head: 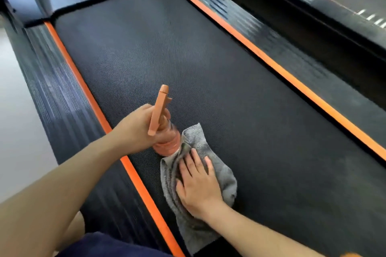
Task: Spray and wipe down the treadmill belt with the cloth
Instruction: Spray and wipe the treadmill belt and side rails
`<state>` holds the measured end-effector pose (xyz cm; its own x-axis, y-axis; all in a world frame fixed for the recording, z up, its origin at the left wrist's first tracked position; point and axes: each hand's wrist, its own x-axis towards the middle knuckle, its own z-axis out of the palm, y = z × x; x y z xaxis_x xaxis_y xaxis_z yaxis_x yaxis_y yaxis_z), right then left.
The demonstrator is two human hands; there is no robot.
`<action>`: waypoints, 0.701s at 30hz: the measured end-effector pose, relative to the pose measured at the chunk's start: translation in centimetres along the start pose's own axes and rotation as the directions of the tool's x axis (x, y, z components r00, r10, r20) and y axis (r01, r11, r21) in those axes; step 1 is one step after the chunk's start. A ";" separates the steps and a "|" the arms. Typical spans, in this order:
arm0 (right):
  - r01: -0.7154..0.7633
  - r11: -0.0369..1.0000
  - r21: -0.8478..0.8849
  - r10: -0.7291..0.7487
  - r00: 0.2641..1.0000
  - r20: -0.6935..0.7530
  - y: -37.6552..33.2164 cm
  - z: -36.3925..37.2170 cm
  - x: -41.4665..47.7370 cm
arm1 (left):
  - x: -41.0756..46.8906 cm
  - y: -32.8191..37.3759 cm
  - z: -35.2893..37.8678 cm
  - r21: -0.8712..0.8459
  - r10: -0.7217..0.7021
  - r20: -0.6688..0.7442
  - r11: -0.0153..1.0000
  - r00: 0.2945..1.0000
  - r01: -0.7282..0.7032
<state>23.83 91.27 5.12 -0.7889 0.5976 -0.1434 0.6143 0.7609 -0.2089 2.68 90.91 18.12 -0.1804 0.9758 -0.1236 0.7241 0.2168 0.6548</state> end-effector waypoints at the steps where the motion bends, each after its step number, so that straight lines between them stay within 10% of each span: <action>1: 0.046 0.999 -0.020 -0.046 0.999 0.012 1.4 -0.1 -0.3 | -0.3 -0.1 -0.3 -0.005 -0.019 0.003 1.000 1.000 0.019; 5: -0.212 0.977 -0.040 0.211 0.977 -0.018 10.1 -1.1 -2.2 | -1.1 -0.4 -0.5 0.004 -0.049 0.051 0.999 0.997 0.049; 12: -0.708 0.701 0.084 0.712 0.700 -0.047 11.3 -2.1 -3.2 | -0.6 0.2 0.5 -0.033 -0.110 0.010 0.993 0.994 0.110; 17: -0.350 0.936 0.020 0.351 0.936 -0.039 2.6 -0.7 -0.1 | -0.7 0.3 0.4 -0.049 -0.192 0.029 0.980 0.981 0.193; 21: -0.245 0.969 0.032 0.246 0.969 -0.032 1.4 -0.7 1.1 | -0.8 0.4 0.2 -0.075 -0.203 0.021 0.976 0.979 0.204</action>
<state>23.80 93.15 5.35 -0.6129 0.7741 -0.1588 0.7879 0.5831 -0.1980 3.26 90.24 18.28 -0.3091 0.9120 -0.2696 0.6202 0.4082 0.6699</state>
